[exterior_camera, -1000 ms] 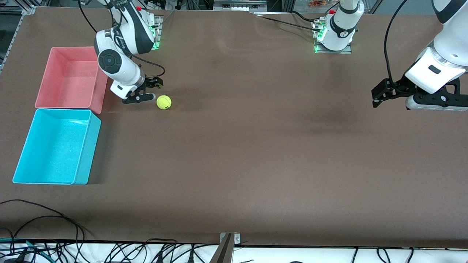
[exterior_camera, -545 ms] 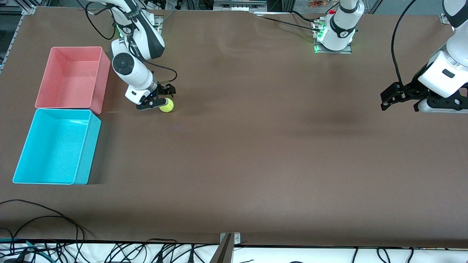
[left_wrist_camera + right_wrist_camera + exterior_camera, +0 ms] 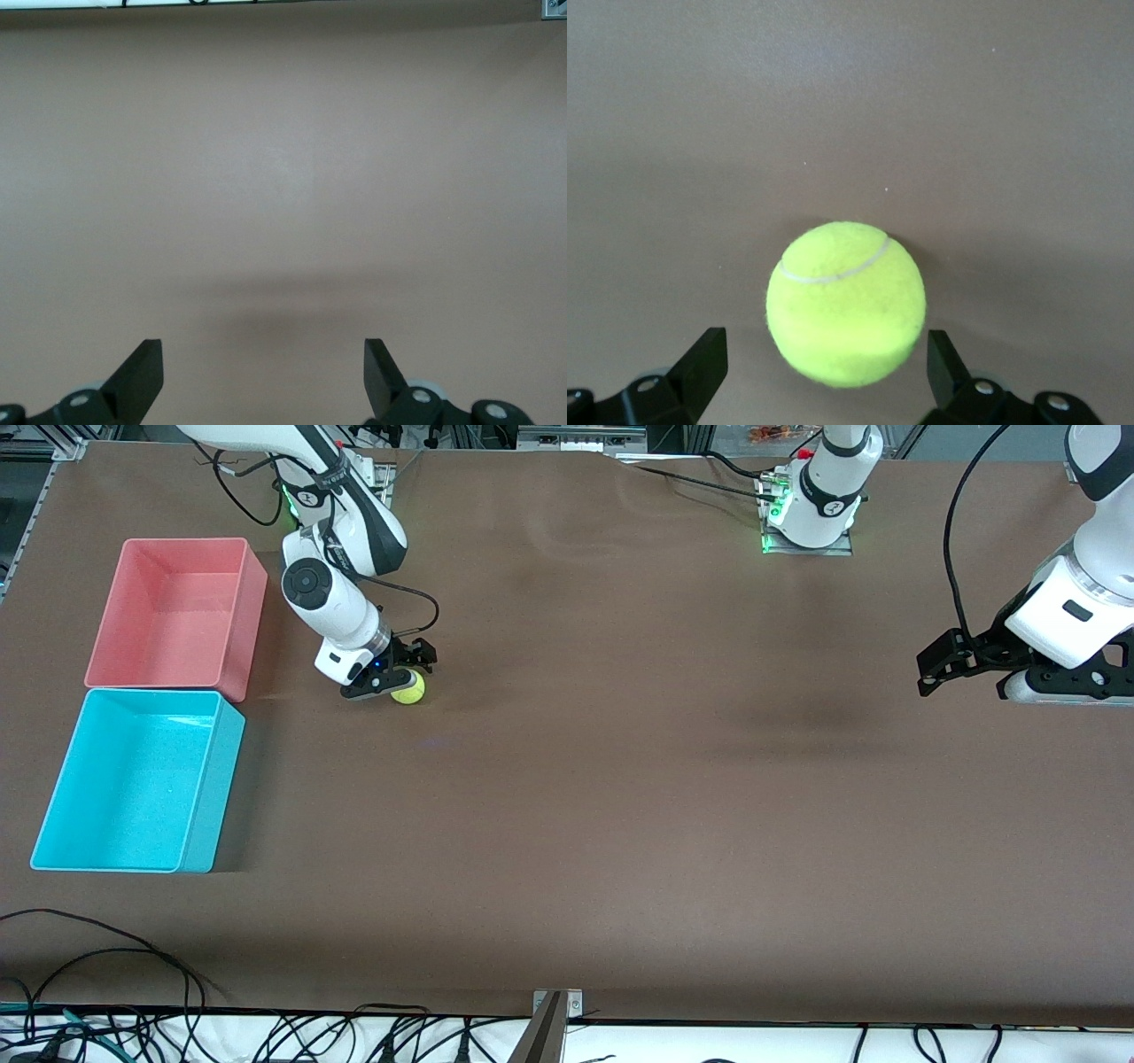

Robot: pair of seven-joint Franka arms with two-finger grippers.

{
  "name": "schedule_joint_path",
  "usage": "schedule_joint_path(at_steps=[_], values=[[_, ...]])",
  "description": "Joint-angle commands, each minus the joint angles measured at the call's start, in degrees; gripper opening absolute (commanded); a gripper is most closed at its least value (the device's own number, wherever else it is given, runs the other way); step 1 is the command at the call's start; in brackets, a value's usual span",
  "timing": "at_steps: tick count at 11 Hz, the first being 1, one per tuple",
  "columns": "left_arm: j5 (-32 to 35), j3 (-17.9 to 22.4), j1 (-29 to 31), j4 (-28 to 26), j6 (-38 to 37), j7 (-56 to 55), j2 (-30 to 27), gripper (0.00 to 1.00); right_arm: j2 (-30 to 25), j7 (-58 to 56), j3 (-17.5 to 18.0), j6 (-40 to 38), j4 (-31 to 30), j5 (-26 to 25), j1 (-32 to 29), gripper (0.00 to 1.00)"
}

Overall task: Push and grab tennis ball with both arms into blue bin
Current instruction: 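Lower the right gripper over the tennis ball and close on it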

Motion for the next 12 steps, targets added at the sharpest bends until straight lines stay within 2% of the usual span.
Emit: schedule_joint_path(at_steps=[1,6,8,10,11,12], values=[[-1.20,0.72,-0.44,0.62,0.02,2.48,-0.04,1.00,2.47,-0.38,0.36,5.15,0.41,-3.62,-0.15,1.00],[-1.20,0.72,-0.79,1.06,0.02,2.58,0.05,1.00,4.06,-0.38,0.01,6.74,1.11,-7.67,-0.59,1.00],[-1.29,0.72,-1.23,1.15,0.02,2.49,0.14,1.00,5.03,-0.46,-0.16,8.15,1.55,-8.11,-0.77,0.96],[-1.47,0.72,-1.32,1.15,0.19,2.40,0.93,1.00,5.82,-0.64,-1.47,8.07,2.08,-9.60,-0.85,0.81],[-3.12,0.72,-1.32,1.32,0.20,2.05,0.93,1.00,6.08,-0.73,-1.66,7.72,2.08,-10.22,-0.77,0.62],[-3.57,0.72,-1.41,1.32,0.20,1.96,0.93,1.00,6.26,-0.82,-1.83,7.54,2.17,-10.23,-0.85,0.50]])
